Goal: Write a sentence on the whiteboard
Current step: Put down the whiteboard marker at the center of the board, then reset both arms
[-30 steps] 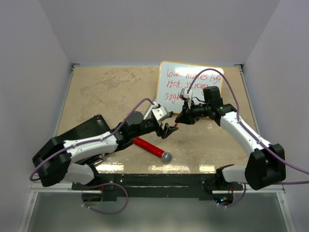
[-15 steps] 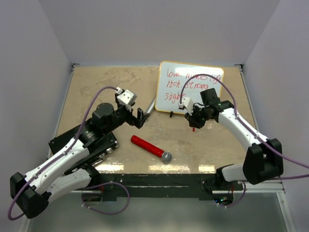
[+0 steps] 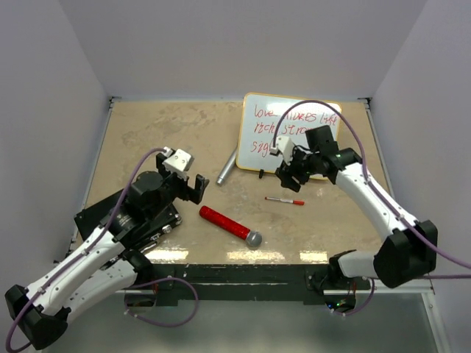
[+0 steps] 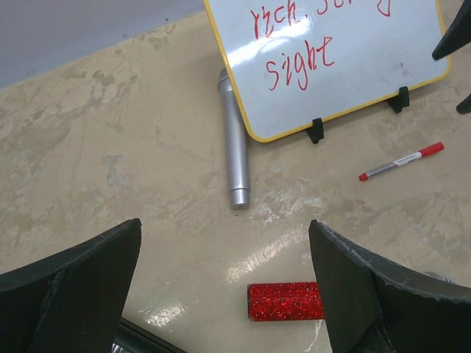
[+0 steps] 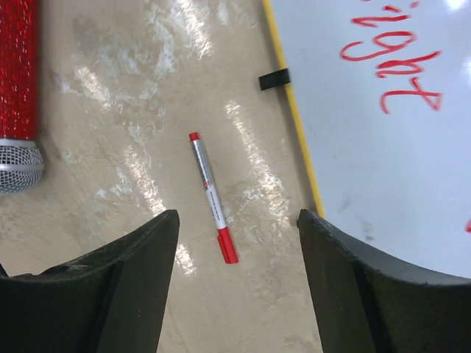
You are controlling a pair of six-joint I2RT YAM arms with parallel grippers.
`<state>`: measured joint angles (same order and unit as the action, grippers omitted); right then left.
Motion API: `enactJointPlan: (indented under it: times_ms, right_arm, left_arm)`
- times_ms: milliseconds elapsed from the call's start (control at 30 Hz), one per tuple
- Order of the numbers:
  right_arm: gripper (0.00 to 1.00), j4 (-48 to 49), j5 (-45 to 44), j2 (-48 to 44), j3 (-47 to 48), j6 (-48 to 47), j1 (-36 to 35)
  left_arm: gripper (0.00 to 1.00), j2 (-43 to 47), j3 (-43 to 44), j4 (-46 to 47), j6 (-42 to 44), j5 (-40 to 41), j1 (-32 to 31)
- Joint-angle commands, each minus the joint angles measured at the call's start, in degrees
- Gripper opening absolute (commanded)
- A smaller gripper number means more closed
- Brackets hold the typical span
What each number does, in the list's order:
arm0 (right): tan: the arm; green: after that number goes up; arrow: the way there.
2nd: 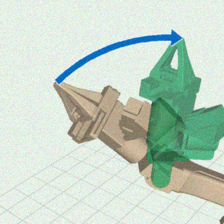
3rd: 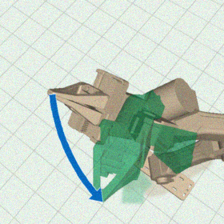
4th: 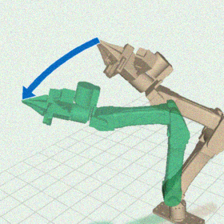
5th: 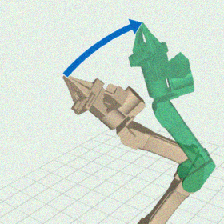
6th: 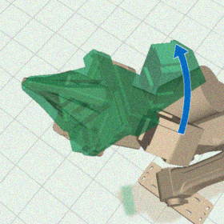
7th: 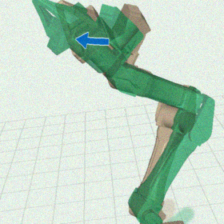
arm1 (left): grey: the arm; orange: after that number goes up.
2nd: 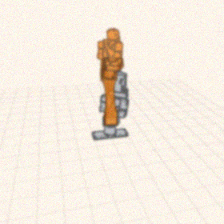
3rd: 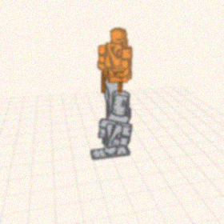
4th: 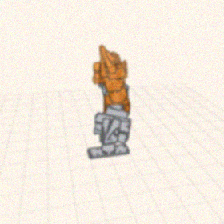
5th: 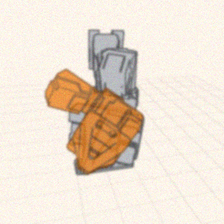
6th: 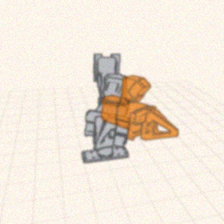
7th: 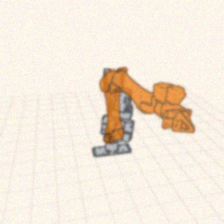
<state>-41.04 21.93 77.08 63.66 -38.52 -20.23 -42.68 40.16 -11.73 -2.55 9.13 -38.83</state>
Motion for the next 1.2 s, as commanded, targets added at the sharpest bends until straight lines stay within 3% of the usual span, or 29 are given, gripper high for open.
enactJointPlan:
  times_ms: [0,100,167,233,267,433,600,733,1167]
  right_arm:
    - [0.71,3.1,9.6,-8.4,1.8,4.6,6.5]
    - [0.74,10.9,14.7,-15.9,-1.0,11.7,13.8]
    - [0.83,14.4,12.4,-19.9,-2.7,15.8,17.4]
    - [0.98,18.8,6.1,-25.6,-3.5,21.4,18.7]
    - [0.99,20.3,2.9,-27.1,-3.9,23.5,18.9]
    - [0.99,22.8,-12.4,-27.6,-0.5,38.1,18.8]
    - [0.99,25.4,-16.4,-28.4,-0.1,41.3,18.9]
    - [0.99,26.1,-17.4,-27.7,-0.1,41.7,18.9]
    - [0.99,26.8,-11.8,-26.0,0.1,36.2,18.9]
  left_arm:
    - [1.0,4.1,-2.6,3.8,-6.7,-6.0,4.4]
    - [1.0,3.4,-4.7,9.4,-15.7,-20.9,14.5]
    - [1.0,1.5,-6.6,15.5,-21.5,-33.3,24.4]
    - [1.0,-2.1,-5.5,18.6,-28.7,-45.3,29.7]
    - [1.0,-3.1,-4.3,20.6,-28.7,-46.6,31.1]
    - [1.0,-7.9,6.2,6.7,-14.5,-34.6,31.0]
    - [1.0,-6.5,1.4,10.8,-13.2,-35.1,31.0]
    - [1.0,-5.8,1.5,8.8,-11.0,-31.7,31.1]
    - [1.0,-5.2,-0.4,8.2,-10.0,-31.4,31.1]
